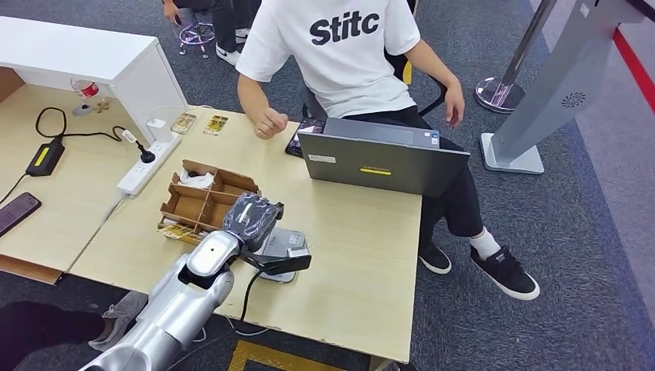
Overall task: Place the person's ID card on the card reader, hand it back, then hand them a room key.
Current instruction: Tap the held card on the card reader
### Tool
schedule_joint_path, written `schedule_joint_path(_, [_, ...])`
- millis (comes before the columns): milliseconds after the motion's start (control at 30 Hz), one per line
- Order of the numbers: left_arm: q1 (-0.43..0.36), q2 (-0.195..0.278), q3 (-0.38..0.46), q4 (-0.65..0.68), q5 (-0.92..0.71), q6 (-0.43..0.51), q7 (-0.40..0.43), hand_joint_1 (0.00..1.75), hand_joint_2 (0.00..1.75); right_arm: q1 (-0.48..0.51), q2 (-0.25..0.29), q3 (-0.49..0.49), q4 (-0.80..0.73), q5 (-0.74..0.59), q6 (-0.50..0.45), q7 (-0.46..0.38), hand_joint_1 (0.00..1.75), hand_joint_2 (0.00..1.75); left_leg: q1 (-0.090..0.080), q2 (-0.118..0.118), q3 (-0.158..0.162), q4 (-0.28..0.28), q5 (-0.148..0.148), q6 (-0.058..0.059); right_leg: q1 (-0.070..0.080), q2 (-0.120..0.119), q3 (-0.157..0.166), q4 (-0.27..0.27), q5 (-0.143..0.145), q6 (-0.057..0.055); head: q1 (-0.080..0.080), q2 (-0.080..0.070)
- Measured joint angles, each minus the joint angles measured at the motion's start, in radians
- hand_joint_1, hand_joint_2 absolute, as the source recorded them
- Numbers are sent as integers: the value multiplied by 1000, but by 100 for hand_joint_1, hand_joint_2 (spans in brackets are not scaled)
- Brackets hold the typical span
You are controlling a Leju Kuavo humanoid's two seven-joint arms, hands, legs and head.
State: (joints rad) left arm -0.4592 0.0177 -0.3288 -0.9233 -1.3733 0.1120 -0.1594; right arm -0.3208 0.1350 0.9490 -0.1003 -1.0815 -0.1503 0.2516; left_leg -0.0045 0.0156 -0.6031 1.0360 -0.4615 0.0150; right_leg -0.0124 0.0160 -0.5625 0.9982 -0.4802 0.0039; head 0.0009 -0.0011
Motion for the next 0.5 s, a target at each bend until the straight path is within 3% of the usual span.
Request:
schedule_joint_path(233, [-24,4,0,114,-23,80,-4,175,175,-4,0,6,0,-8,0,5,0,175,0,0,-2,0,2,0,0,0,-2,0,2,-1,0,0])
schedule_joint_path(500, [-37,-26,0,168,-48,168,-33,175,175,-4,0,14,0,-18,0,3,0,175,0,0,-3,0,3,0,0,0,-2,0,3,0,0,0])
